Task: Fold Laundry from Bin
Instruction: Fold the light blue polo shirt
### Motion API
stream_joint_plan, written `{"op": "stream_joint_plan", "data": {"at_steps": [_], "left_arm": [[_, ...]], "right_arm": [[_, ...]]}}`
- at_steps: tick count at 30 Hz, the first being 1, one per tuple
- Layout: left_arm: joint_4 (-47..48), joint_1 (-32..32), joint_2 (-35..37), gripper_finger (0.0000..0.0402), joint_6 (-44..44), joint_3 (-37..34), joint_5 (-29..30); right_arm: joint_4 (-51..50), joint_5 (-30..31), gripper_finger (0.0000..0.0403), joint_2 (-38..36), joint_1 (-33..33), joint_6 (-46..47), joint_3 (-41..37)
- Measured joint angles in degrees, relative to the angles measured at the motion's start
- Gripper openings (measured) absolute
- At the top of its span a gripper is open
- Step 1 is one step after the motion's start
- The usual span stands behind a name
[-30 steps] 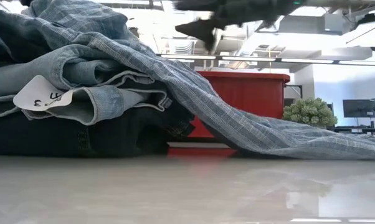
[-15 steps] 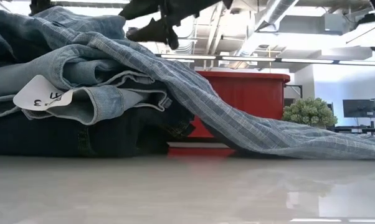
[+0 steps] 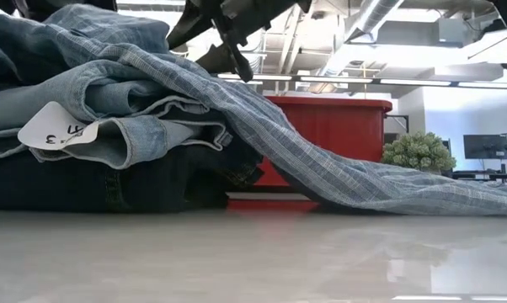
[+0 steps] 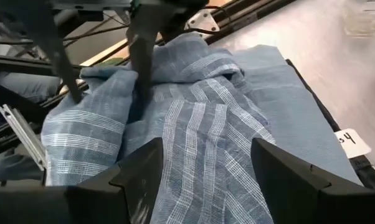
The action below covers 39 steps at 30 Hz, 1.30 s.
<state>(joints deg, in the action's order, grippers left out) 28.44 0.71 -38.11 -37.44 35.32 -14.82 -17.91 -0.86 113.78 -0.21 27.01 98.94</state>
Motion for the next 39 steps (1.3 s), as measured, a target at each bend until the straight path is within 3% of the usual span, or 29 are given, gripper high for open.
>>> {"op": "stream_joint_plan", "data": {"at_steps": [8, 11, 16, 20, 21, 23, 27, 33, 39], "left_arm": [[-2.24, 0.02, -0.13, 0.0206, -1.26, -0.12, -1.04], [-3.18, 0.41, -0.13, 0.0171, -1.39, -0.12, -1.52], [-8.06, 3.35, -0.12, 0.0032, -1.12, -0.15, -2.07], [-14.06, 5.53, -0.02, 0.0008, -0.92, 0.79, -2.55], [-15.70, 6.21, -0.02, 0.0004, -0.78, 1.42, -3.11], [-18.72, 7.58, 0.02, 0.0002, -0.85, 2.67, -5.42], [-18.64, 12.00, -0.19, 0.0000, -3.81, 4.38, -7.20], [-11.17, 21.60, -3.63, 0.0000, -11.37, 4.36, -4.76], [-5.20, 28.48, -7.69, 0.0000, -14.91, 4.33, -1.34]], "right_arm": [[-2.86, 1.01, 0.0262, -0.02, 2.15, 0.46, 0.00], [-3.01, 1.00, 0.0235, 0.04, 2.72, 0.04, 0.00], [-2.94, 0.87, 0.0135, 1.59, 4.13, -0.36, -0.15], [-2.42, -1.16, 0.0030, -0.16, 4.95, -1.15, -0.01], [-2.16, -2.17, 0.0020, -0.89, 5.14, -1.93, -0.02], [-1.41, -3.46, 0.0023, -3.13, 5.75, -3.35, -0.02], [-2.60, -4.98, 0.0068, -8.12, 7.50, -4.58, 0.06], [-11.86, -4.18, 0.0131, -10.78, 9.55, 2.18, 0.06], [-16.88, 0.94, 0.0207, -8.65, 11.49, 2.52, -0.35]]}}
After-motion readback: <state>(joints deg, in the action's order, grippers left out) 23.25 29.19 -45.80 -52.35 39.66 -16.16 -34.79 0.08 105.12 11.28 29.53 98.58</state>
